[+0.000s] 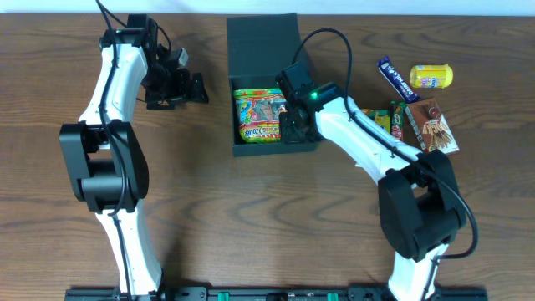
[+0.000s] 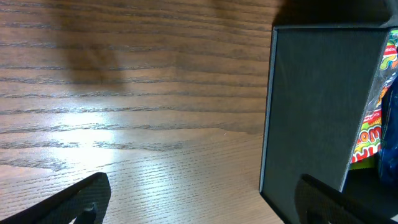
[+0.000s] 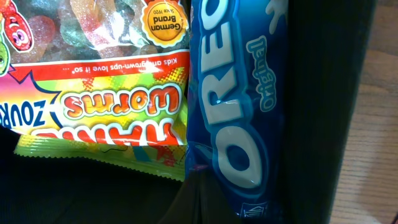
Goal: Pack container
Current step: 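Lower the Oreo pack into the box beside the gummy bag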
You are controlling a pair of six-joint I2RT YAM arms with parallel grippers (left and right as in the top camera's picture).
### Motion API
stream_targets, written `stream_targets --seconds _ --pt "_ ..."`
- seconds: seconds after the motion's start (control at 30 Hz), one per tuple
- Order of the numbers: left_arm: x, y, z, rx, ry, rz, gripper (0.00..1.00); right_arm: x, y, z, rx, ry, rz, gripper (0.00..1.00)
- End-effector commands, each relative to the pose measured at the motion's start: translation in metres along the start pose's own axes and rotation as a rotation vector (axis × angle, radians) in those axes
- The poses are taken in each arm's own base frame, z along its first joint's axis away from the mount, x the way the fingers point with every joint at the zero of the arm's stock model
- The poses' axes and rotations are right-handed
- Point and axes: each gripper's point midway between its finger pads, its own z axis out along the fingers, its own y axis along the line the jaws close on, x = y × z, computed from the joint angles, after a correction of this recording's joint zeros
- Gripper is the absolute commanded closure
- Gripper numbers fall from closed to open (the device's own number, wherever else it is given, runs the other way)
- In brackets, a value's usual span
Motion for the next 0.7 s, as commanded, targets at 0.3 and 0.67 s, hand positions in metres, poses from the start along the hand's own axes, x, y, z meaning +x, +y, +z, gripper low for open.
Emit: stream_targets --seconds 0.3,0.67 --pt "-0.005 -0.005 -0.013 -0.004 -0.033 0.032 0.05 -0.068 -0.008 -0.078 -0.037 -0.150 -0.036 0.99" --pt "-0.007 -0.005 -0.013 -0.004 -0.039 0.034 0.05 0.004 -0.018 -0.028 -0.038 0.099 -0.050 0.99"
